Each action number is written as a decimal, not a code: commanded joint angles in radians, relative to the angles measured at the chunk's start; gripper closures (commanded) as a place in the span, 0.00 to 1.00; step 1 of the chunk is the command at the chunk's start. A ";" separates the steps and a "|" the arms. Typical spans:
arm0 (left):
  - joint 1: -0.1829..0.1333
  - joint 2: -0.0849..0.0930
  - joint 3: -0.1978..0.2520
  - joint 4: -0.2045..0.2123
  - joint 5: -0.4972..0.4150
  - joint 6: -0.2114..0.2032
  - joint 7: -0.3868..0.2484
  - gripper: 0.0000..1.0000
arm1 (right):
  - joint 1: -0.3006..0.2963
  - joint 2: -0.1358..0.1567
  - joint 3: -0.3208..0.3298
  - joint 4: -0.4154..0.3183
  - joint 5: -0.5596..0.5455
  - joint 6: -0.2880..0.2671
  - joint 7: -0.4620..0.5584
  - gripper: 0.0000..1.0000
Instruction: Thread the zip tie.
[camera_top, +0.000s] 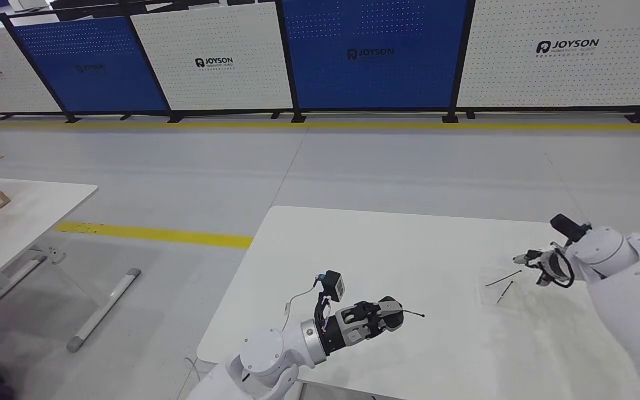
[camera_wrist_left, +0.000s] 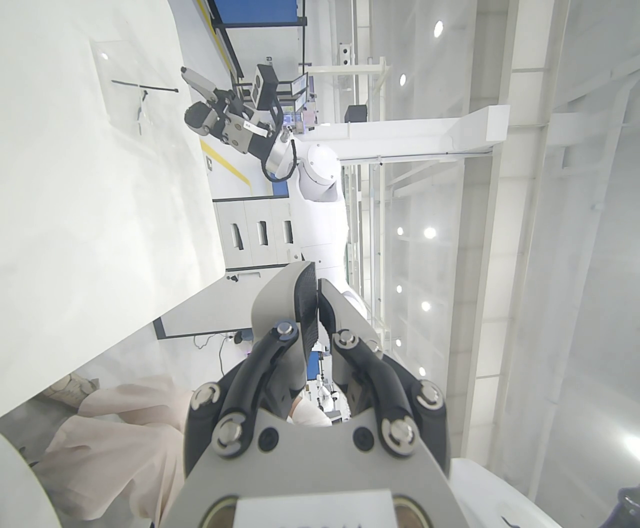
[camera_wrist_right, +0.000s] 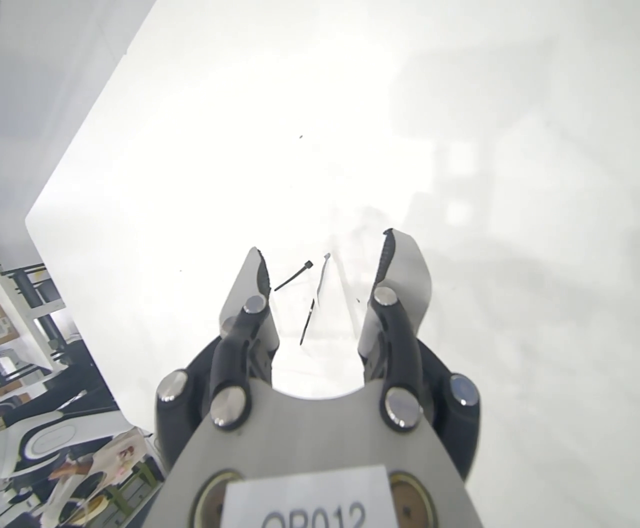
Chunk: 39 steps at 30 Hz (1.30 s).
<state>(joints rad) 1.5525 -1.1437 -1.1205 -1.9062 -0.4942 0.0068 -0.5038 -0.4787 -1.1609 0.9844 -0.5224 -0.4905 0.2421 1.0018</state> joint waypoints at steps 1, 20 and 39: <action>0.000 0.000 0.000 0.000 0.000 0.000 0.000 1.00 | -0.001 0.000 -0.001 -0.010 -0.006 0.009 0.010 0.62; 0.000 0.000 0.000 0.000 0.000 0.000 0.000 1.00 | 0.032 -0.046 -0.056 0.058 -0.023 0.032 0.026 0.76; 0.000 0.000 0.000 0.000 0.000 0.000 0.000 1.00 | 0.071 -0.077 -0.068 0.148 -0.024 0.014 0.000 0.84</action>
<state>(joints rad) 1.5525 -1.1437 -1.1205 -1.9062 -0.4942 0.0068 -0.5038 -0.4089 -1.2367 0.9169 -0.3783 -0.5134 0.2566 1.0020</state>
